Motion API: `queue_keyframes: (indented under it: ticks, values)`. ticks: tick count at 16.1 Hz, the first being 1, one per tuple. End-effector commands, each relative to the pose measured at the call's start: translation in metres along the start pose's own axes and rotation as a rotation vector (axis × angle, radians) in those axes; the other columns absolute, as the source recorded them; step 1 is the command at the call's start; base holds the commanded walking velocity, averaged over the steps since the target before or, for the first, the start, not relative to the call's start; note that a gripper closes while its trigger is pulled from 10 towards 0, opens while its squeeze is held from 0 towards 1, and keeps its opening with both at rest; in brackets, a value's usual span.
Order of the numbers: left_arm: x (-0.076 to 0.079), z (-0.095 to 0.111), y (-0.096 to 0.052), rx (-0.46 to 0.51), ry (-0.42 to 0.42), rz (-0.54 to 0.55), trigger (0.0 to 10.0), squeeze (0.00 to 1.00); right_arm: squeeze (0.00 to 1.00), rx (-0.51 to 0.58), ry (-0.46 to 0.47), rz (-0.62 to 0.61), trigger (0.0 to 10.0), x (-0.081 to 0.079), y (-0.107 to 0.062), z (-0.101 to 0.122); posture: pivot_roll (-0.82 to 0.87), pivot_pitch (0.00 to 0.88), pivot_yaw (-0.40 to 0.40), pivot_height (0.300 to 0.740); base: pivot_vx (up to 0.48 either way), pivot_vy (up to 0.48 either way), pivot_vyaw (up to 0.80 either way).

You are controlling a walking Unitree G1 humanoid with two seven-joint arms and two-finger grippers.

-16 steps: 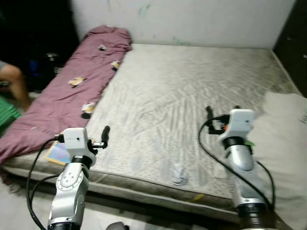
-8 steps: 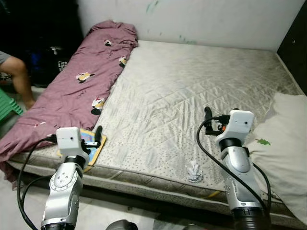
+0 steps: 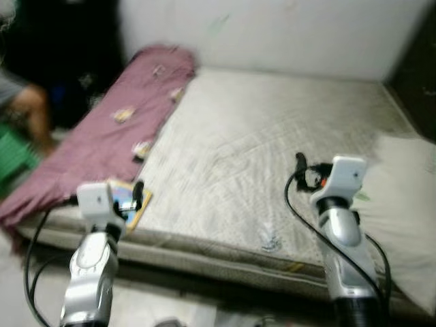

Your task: Clean up the room

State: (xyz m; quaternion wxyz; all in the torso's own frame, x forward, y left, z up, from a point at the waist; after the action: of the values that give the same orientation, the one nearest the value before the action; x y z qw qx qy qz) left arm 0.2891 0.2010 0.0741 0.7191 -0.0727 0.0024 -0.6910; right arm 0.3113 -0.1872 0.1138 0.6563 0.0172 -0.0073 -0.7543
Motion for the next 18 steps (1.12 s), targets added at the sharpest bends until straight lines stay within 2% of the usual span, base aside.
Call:
queue_keyframes:
  ticks: [1, 4, 9, 13, 18]
  values:
    - [0.002, -0.001, 0.001, -0.013, -0.017, -0.019, 10.0, 0.00, 0.00, 0.006, 0.008, -0.007, 10.0, 0.000, 0.001, 0.003, -0.05, 0.000, 0.030, 0.740, 0.000, 0.401, 0.00]
    - [0.003, 0.002, 0.002, 0.005, -0.009, -0.026, 10.0, 0.00, 0.00, 0.007, 0.007, 0.000, 10.0, -0.001, 0.002, 0.004, -0.05, 0.000, 0.043, 0.740, 0.000, 0.480, 0.00]
    - [0.000, 0.008, 0.005, 0.029, 0.014, -0.014, 10.0, 0.00, 0.00, 0.019, 0.002, 0.018, 10.0, -0.006, 0.006, 0.008, -0.06, 0.008, 0.042, 0.740, 0.000, 0.000, 0.00]
    - [0.006, 0.008, 0.003, 0.040, 0.010, -0.077, 10.0, 0.00, 0.00, 0.019, 0.004, 0.018, 10.0, -0.005, 0.007, 0.007, -0.06, 0.003, 0.044, 0.740, 0.000, 0.000, 0.00]
    - [0.009, 0.010, 0.004, 0.053, 0.012, -0.112, 10.0, 0.00, 0.00, 0.020, 0.009, 0.013, 10.0, -0.005, 0.007, 0.007, -0.06, 0.000, 0.048, 0.740, 0.277, 0.000, -0.65]
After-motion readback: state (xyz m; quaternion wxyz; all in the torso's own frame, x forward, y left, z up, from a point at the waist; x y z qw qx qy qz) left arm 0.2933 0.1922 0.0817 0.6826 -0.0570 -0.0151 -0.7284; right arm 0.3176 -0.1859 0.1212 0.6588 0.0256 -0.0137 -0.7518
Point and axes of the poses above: a point about 5 cm out from each wrist's last joint towards the gripper, its own y axis pointing out of the wrist towards the gripper, its own z axis along the axis of the wrist's last joint, x = y × z, the point moved 3 cm from there along y, pointing out of the wrist towards the gripper
